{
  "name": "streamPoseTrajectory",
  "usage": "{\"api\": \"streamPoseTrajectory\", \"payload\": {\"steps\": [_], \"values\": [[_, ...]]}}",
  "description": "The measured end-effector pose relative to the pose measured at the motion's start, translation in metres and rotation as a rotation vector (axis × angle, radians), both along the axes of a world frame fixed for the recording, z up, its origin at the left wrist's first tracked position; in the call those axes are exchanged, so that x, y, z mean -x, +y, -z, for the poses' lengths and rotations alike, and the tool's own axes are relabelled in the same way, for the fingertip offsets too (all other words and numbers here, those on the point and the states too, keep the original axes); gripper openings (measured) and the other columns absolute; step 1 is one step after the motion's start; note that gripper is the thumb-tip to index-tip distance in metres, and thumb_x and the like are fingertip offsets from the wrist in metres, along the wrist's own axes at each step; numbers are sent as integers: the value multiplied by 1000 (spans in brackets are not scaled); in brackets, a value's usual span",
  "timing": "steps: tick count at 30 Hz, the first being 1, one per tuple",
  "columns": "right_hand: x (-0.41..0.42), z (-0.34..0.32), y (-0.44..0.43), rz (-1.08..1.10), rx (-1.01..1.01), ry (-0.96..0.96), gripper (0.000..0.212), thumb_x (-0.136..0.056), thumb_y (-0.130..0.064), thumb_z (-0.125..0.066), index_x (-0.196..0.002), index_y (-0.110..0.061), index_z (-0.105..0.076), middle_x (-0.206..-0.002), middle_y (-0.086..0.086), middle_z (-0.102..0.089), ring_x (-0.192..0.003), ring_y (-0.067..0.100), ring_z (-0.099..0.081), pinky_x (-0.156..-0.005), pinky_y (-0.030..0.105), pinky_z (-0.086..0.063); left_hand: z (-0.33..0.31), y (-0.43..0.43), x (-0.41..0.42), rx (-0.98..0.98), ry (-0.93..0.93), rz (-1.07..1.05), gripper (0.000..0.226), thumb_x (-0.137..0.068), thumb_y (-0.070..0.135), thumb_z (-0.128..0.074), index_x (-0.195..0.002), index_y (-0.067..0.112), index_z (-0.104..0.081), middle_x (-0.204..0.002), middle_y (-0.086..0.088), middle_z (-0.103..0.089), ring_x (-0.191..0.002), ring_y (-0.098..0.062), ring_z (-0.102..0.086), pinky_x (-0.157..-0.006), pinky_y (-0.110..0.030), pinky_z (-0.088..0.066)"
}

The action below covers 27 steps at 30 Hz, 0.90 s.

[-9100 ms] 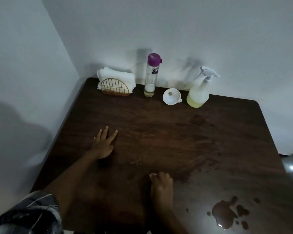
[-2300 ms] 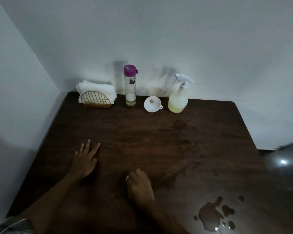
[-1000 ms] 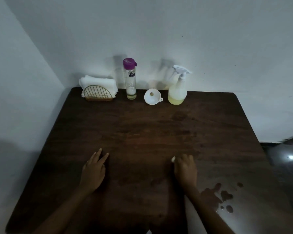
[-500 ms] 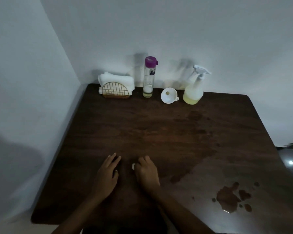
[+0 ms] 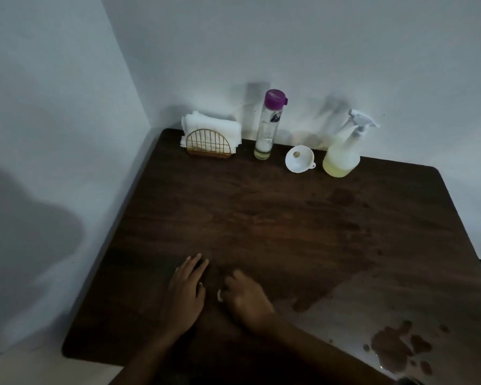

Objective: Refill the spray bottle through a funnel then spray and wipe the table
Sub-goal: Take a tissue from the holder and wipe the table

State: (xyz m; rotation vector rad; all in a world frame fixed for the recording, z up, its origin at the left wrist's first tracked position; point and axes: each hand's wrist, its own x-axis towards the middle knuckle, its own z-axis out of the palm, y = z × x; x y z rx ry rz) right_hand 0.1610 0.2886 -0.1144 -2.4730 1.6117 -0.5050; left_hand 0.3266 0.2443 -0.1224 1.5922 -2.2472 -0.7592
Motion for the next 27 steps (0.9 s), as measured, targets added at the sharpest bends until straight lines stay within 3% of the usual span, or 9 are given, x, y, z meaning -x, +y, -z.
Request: {"api": "streamPoseTrajectory", "payload": {"steps": [4, 7, 11, 13, 16, 18, 20, 23, 27], "values": [[11, 2, -38, -34, 24, 24, 17, -83, -22, -57, -72, -15, -66, -77, 2, -60, -77, 18, -49, -55, 28, -43, 5, -1, -2, 0, 7, -27, 55, -80, 19, -39, -135, 18, -46, -146, 1, -41, -137, -17, -32, -114, -36, -23], [35, 2, -113, 311, 61, -8, 9, -70, -14, -73, -67, -11, -65, -78, 6, -61, -80, 24, -52, -51, 27, -42, 3, -2, -1, -17, 15, -50, 58, -78, 19, -37, -136, 18, -44, -146, 3, -40, -137, -14, -30, -114, -31, -21], [60, -11, -161, 642, -102, -12, 15, -85, -11, -57, -89, -3, -68, -102, 15, -59, -102, 34, -49, -61, 33, -41, 0, -5, -4, -13, 48, -37, 57, -81, 21, -34, -138, 20, -42, -145, 6, -39, -136, -5, -26, -114, -23, -19], [51, -9, -151, 621, -31, -29, 9, -78, -11, -64, -76, -4, -69, -90, 14, -61, -91, 34, -55, -55, 31, -42, 2, -6, -5, 5, 54, -35, 56, -82, 23, -31, -136, 18, -44, -143, 5, -43, -135, -1, -26, -113, -13, -15], [12, 2, -89, 289, 36, -89, 11, -67, -17, -77, -66, -14, -66, -77, 4, -61, -76, 21, -54, -52, 27, -43, 6, -6, -6, 28, 7, -33, 59, -78, 24, -26, -130, 15, -53, -136, 0, -53, -129, -4, -34, -108, -4, -9], [-8, 3, -34, 66, 32, -69, 9, -74, -20, -72, -70, -16, -65, -76, 1, -59, -75, 18, -49, -57, 30, -39, 4, -6, -2, 15, -41, -51, 58, -77, 22, -27, -126, 15, -57, -131, -1, -57, -124, -12, -46, -107, -9, -18], [-4, 5, 4, 38, 51, -25, 16, -82, -23, -62, -67, -18, -61, -70, -2, -55, -72, 17, -45, -55, 31, -34, 1, -7, 6, 44, -93, -47, 55, -73, 19, -33, -121, 17, -60, -126, -1, -62, -119, -16, -51, -101, -22, -31], [40, 11, 10, 404, 84, -111, 20, -84, -25, -54, -68, -18, -61, -72, 0, -55, -72, 19, -47, -55, 32, -40, -4, -9, 20, 90, -138, -37, 54, -66, 11, -54, -119, 19, -61, -123, -2, -63, -117, -15, -45, -93, -40, -47], [115, 8, 22, 801, 118, -43, 29, -82, -23, -46, -65, -8, -64, -69, 8, -57, -67, 30, -53, -49, 34, -45, -5, -12, 36, 91, -179, 23, 53, -70, 7, -62, -122, 19, -60, -127, -4, -60, -122, -26, -50, -97, -47, -43]]}}
